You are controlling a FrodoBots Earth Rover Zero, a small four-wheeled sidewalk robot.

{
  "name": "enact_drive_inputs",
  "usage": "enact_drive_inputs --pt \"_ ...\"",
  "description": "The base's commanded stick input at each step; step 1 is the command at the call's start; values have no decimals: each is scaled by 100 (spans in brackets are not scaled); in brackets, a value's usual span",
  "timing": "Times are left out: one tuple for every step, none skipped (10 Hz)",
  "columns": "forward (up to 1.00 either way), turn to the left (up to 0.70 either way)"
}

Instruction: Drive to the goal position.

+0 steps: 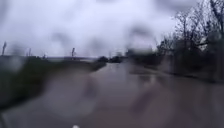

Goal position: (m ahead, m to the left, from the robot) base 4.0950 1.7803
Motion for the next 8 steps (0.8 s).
enact_drive_inputs --pt "70 0" --pt "70 0" --pt "70 0" --pt "70 0" --pt "70 0" --pt "70 0" --pt "70 0" --pt "70 0"
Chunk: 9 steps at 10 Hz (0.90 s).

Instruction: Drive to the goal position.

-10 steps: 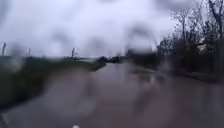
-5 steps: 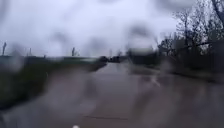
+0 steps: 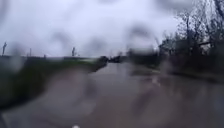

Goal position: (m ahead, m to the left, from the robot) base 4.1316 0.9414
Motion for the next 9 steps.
enact_drive_inputs --pt "70 0" --pt "70 0" --pt "67 0" --pt "61 0" --pt "48 0" --pt "33 0" --pt "22 0" --pt "14 0" --pt "10 0"
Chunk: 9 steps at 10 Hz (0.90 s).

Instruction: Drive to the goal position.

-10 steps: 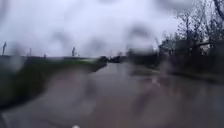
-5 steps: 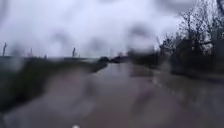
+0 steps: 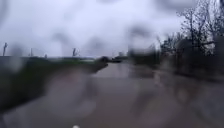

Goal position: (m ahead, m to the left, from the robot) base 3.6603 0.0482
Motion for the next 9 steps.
enact_drive_inputs --pt "8 0" --pt "2 0" --pt "0 0" --pt "0 0" --pt "0 0" --pt "0 0" --pt "0 0" --pt "0 0" --pt "0 0"
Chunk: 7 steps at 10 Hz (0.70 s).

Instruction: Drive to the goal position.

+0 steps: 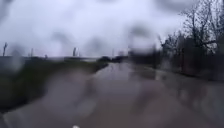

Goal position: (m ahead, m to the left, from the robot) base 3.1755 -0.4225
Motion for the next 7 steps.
enact_drive_inputs --pt "13 0" --pt "15 0" --pt "16 0" --pt "17 0" --pt "21 0" --pt "22 0" --pt "23 0"
